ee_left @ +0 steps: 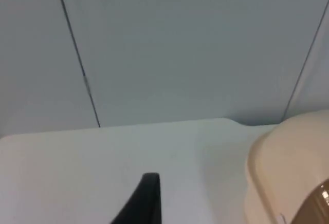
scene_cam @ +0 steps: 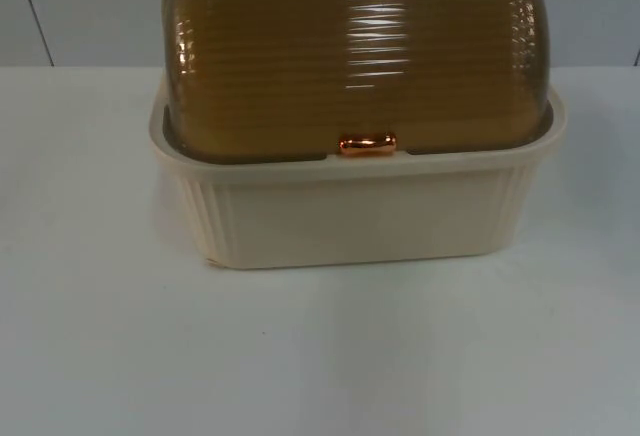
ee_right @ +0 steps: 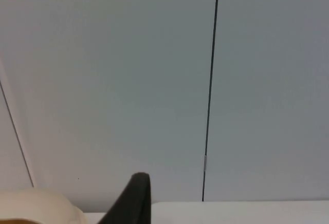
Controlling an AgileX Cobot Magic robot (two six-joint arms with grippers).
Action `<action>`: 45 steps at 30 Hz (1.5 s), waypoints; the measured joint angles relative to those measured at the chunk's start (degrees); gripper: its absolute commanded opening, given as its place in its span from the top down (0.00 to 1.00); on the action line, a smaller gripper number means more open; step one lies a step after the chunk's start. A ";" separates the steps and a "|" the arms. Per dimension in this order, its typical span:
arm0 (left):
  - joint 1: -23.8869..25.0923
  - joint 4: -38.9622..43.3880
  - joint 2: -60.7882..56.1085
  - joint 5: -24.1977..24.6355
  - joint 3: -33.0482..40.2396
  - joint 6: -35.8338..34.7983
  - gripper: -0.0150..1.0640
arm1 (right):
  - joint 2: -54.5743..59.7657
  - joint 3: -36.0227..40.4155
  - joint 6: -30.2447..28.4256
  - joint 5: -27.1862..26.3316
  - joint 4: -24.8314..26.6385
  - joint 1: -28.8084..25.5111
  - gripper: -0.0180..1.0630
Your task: Open the box lid with the left hand, place the block into the box with the right hand, then close the box lid with the left hand.
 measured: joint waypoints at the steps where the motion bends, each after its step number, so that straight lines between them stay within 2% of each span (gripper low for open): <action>1: 0.00 -0.11 -0.57 0.00 0.00 0.00 0.06 | 0.00 0.00 0.00 0.12 0.00 0.00 0.02; 8: 0.00 -0.73 -6.14 -1.29 0.00 0.00 0.06 | 0.00 0.00 0.00 3.02 0.00 0.00 0.02; 11: 0.00 -0.86 -9.50 -1.18 0.00 0.00 0.06 | 0.00 0.00 0.00 7.49 0.00 0.00 0.02; 16: 0.00 -0.86 -14.12 -2.77 0.00 0.00 0.06 | 0.00 0.00 0.54 11.50 -0.02 0.00 0.02; 22: 0.00 -0.48 -18.07 -4.24 0.00 0.00 0.06 | 0.00 0.00 2.05 16.22 -3.53 0.00 0.02; 26: 0.00 -0.24 -19.20 -0.37 0.00 0.00 0.06 | 0.00 0.00 2.29 17.75 -3.86 0.00 0.02; 36: 0.00 -0.02 -19.20 -0.98 0.00 0.00 0.06 | 0.00 0.00 3.89 15.87 -3.39 0.00 0.02; 39: 0.00 -0.02 -19.20 1.79 0.00 0.00 0.06 | 0.00 0.00 4.01 16.80 -3.39 0.00 0.02; 43: 0.00 0.21 -19.39 8.44 0.00 0.00 0.06 | -0.29 0.00 4.11 18.14 -4.06 0.00 0.02; 45: 0.00 0.47 -19.86 9.07 0.00 0.00 0.06 | -0.90 0.00 4.11 18.14 -4.07 0.00 0.02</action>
